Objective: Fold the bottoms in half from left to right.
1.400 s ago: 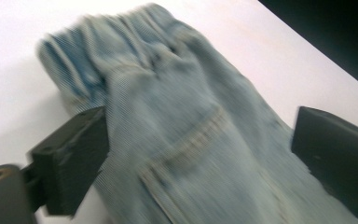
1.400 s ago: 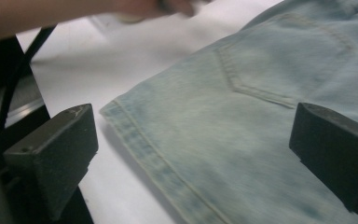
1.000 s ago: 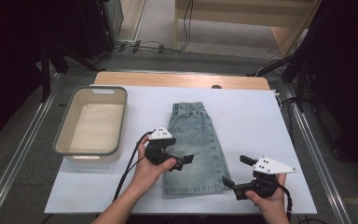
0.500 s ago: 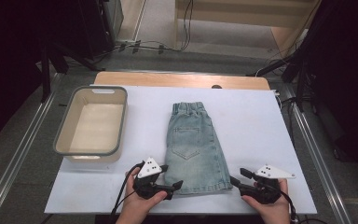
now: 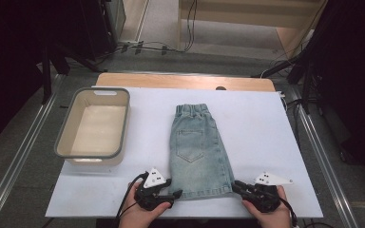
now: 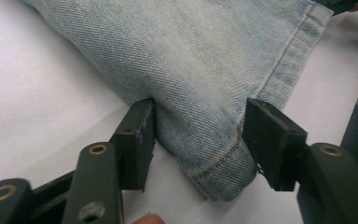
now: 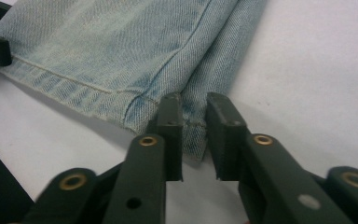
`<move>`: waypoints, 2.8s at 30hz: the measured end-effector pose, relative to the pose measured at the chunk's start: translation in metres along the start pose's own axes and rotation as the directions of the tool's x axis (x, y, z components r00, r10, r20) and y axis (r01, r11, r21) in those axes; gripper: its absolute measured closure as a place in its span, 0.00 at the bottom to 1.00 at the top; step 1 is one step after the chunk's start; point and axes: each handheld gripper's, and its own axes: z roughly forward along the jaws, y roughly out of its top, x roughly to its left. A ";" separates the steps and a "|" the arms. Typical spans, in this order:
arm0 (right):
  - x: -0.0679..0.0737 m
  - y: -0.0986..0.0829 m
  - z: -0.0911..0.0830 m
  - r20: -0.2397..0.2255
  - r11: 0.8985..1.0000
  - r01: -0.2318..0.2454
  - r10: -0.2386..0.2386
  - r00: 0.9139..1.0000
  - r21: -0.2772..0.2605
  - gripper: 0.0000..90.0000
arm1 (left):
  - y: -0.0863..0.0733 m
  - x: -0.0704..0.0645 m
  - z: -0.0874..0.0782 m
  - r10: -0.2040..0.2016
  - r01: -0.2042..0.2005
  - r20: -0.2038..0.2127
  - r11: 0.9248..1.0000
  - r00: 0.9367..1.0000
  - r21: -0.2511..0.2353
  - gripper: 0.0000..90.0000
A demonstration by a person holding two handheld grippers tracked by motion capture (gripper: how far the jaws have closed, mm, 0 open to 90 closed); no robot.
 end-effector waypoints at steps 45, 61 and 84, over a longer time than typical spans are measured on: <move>-0.011 0.111 0.011 0.049 0.983 0.082 -0.075 0.996 -0.166 0.34 | 0.007 0.037 -0.043 0.022 -0.004 0.089 0.979 0.996 -0.203 0.00; -0.051 0.176 0.081 0.079 0.992 0.026 -0.016 0.997 -0.124 0.38 | 0.000 0.046 -0.047 0.019 -0.009 0.047 0.980 0.999 -0.199 0.00; -0.058 0.189 0.123 0.091 0.998 0.003 0.002 0.996 -0.055 0.90 | -0.003 0.051 -0.045 -0.022 0.027 0.032 0.983 0.999 -0.181 0.00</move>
